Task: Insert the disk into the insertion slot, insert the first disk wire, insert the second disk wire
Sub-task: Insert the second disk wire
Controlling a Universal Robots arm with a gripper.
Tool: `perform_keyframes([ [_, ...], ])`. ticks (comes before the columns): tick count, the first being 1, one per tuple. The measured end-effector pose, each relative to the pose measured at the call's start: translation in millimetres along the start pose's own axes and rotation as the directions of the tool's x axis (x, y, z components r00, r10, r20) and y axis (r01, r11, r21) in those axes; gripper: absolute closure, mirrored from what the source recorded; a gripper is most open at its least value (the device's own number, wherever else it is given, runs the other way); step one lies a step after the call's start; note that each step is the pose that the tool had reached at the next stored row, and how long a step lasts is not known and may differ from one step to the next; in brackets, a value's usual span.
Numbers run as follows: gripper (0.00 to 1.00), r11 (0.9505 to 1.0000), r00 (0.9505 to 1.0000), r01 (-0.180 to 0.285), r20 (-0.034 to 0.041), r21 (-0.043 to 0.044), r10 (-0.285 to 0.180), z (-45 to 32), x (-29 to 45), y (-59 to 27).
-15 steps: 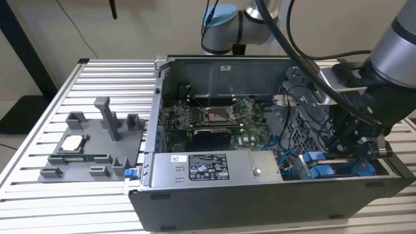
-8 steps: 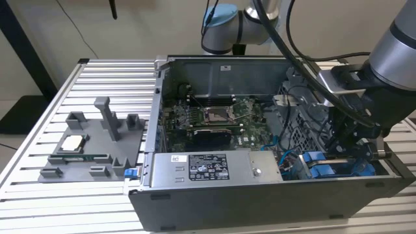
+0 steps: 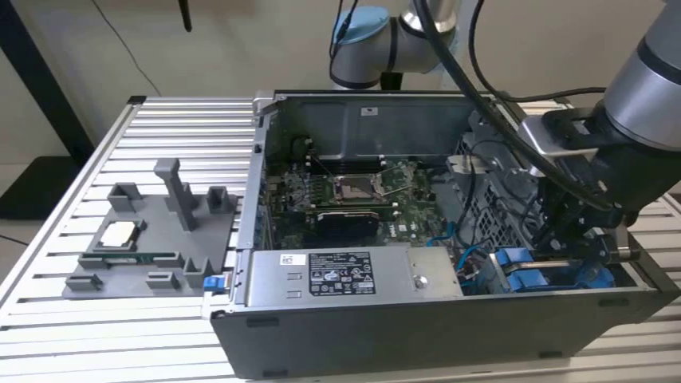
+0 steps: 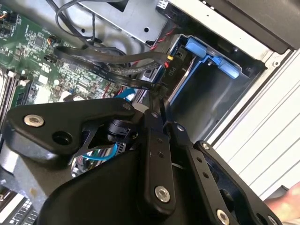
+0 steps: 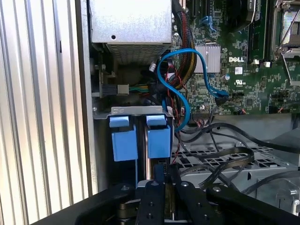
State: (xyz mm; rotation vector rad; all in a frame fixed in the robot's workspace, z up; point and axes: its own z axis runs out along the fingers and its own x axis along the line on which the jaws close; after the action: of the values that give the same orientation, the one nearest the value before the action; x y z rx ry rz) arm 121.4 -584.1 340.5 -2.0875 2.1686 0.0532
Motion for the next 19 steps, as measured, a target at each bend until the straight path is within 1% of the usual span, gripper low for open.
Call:
perform_keyframes([
  [3,0.84,1.0000,1.0000,0.000,0.0003,0.0009,0.000,3.4,0.4,0.0],
  [6,0.84,1.0000,1.0000,0.000,-0.0019,0.0016,0.000,7.6,0.9,0.3],
  [8,0.83,1.0000,1.0000,0.000,0.0002,0.0017,0.000,8.7,0.9,0.4],
  [9,0.83,1.0000,1.0000,0.000,0.0005,0.0018,0.000,7.9,0.9,0.3],
  [10,0.76,1.0000,1.0000,0.000,0.0015,0.0017,0.000,6.0,0.6,0.2],
  [12,0.76,1.0000,1.0000,0.000,0.0001,0.0017,0.000,-2.8,-0.4,-0.4],
  [16,0.76,1.0000,1.0000,0.000,0.0001,0.0016,0.000,-20.6,-2.6,-1.6],
  [17,0.76,1.0000,1.0000,0.000,0.0002,0.0016,0.000,-27.5,-3.4,-2.0],
  [18,0.76,1.0000,1.0000,0.000,0.0000,0.0017,0.000,-43.5,-5.3,-3.1],
  [19,0.76,1.0000,1.0000,0.000,0.0002,0.0017,0.000,-44.3,-5.4,-3.1],
])
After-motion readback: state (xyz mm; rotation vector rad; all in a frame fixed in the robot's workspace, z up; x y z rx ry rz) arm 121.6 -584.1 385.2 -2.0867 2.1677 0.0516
